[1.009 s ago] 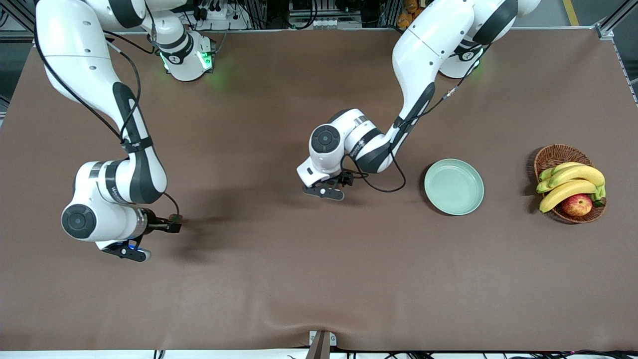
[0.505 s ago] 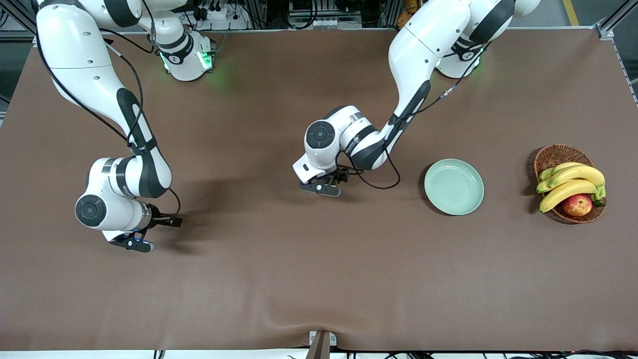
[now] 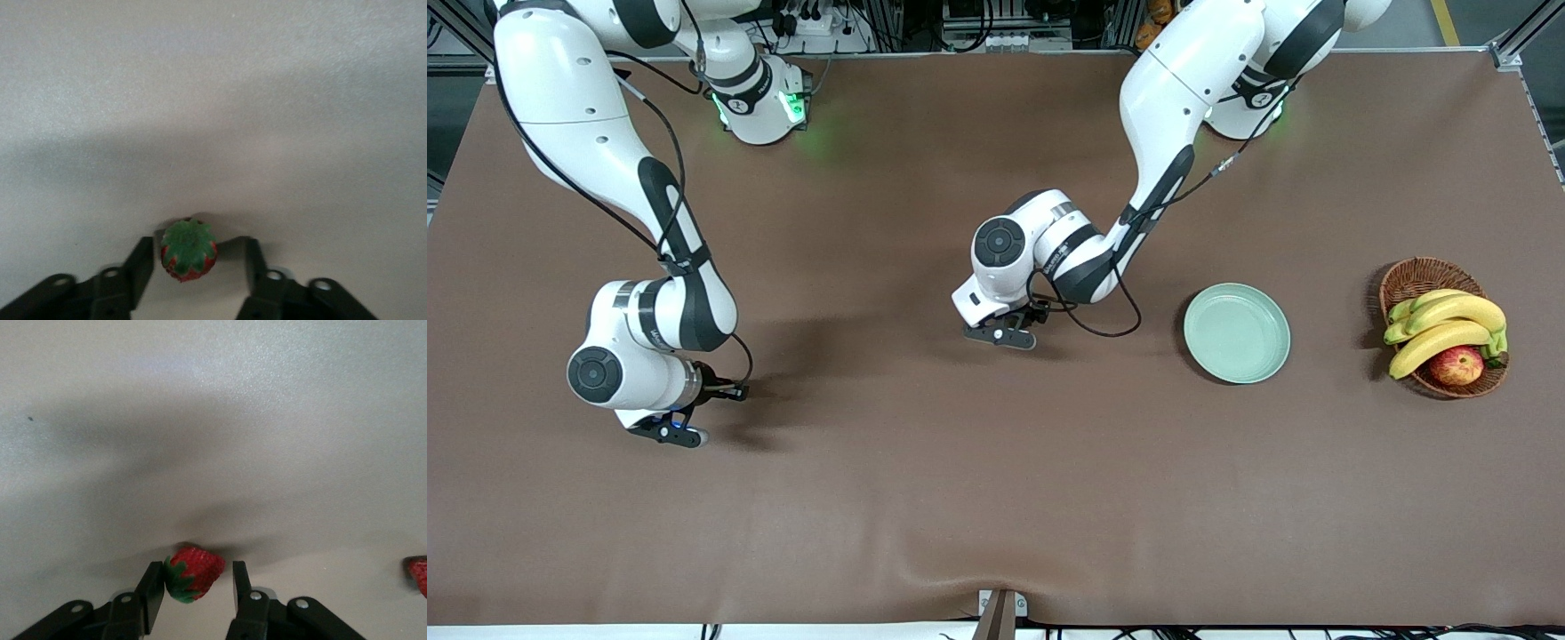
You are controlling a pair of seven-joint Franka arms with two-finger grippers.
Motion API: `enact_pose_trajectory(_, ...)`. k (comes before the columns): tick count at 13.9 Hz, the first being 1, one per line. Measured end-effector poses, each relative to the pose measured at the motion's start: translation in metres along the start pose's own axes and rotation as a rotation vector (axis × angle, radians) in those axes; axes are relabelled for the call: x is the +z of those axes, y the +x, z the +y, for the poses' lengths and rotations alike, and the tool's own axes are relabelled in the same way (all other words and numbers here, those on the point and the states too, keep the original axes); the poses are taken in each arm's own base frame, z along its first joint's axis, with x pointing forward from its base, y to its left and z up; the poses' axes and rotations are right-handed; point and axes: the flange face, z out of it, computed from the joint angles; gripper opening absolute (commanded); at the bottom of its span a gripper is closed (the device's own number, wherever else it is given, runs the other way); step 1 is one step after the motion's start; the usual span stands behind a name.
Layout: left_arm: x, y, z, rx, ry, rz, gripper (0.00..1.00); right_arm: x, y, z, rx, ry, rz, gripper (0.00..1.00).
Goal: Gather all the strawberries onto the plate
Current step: 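Grasp the second strawberry with the right gripper while the left gripper holds, then move the strawberry over the plate with the left gripper and release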
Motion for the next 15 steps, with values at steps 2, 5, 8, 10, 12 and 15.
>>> enact_pose_trajectory(2,0.001,0.0,-0.001,-0.021,0.001,-0.003,0.0,0.0,0.0,0.0,0.0,0.002,0.004,0.36)
enact_pose_trajectory(5,0.0,0.0,-0.001,-0.072,0.003,-0.005,0.0,0.001,0.0,-0.002,0.0,0.004,0.004,0.17)
enact_pose_trajectory(8,-0.018,0.013,-0.016,-0.17,0.007,0.004,0.0,-0.002,-0.001,-0.003,-0.002,0.008,0.007,0.0)
enact_pose_trajectory(10,-0.057,0.04,-0.059,-0.291,0.002,0.024,0.0,-0.002,-0.001,-0.005,-0.005,0.009,0.007,0.0)
enact_pose_trajectory(12,-0.092,0.069,-0.127,-0.408,0.005,0.027,0.0,-0.006,-0.001,-0.007,0.0,0.018,-0.002,0.0)
enact_pose_trajectory(15,-0.111,0.097,-0.245,-0.58,0.025,-0.012,0.0,-0.041,0.001,-0.018,0.036,0.065,-0.084,0.0)
